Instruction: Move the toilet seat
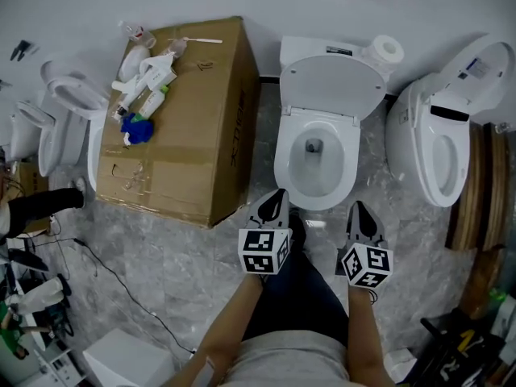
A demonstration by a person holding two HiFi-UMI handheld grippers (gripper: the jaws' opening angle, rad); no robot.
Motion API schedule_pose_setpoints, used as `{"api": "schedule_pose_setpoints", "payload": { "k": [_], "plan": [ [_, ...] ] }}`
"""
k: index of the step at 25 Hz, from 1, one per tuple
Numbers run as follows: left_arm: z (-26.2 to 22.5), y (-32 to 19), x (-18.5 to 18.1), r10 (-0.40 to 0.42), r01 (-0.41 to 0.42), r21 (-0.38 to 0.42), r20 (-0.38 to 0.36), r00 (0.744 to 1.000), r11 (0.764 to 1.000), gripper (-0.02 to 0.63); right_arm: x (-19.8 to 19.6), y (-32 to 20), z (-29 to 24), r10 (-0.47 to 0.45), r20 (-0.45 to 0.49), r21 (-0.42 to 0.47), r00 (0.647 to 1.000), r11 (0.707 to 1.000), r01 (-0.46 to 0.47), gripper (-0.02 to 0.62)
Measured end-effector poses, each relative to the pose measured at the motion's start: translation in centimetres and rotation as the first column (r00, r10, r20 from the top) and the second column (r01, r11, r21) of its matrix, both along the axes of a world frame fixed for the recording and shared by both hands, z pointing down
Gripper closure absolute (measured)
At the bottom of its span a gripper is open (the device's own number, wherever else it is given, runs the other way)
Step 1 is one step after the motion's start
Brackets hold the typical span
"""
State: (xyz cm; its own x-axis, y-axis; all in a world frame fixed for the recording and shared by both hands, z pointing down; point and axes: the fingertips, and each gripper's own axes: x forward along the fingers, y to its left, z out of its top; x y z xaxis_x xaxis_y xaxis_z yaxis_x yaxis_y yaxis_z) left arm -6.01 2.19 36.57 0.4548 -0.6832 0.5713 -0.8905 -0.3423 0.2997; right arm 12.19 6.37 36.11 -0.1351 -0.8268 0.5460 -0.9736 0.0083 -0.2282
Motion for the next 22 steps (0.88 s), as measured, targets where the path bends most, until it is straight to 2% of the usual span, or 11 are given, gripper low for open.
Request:
{"api": "schedule_pose_setpoints", "payload": {
  "k": [10,18,22],
  "plan": [
    [4.0,-2.6,-0.6,0.022,-0.023,-0.083,-0.01,1.0,0.996,0.591,0.0,-2.1,3.1,0.051,0.018,-0.061,0.999,0.997,-0.05,0.58],
    [8.2,-2.7,-0.2,0.047,-0.046,-0.166,-0.002,0.999,0.985,0.59,0.1,-2.5,6.3,0.043,0.054,-0.117,0.998,0.993,-0.036,0.58],
    [10.8,-2.6,-0.4,0.031,-0.029,-0.21,0.006,1.0,0.977,0.589,0.3,-2.6,9.0,0.014,0.085,-0.153,0.996,0.988,-0.001,0.58]
  ]
}}
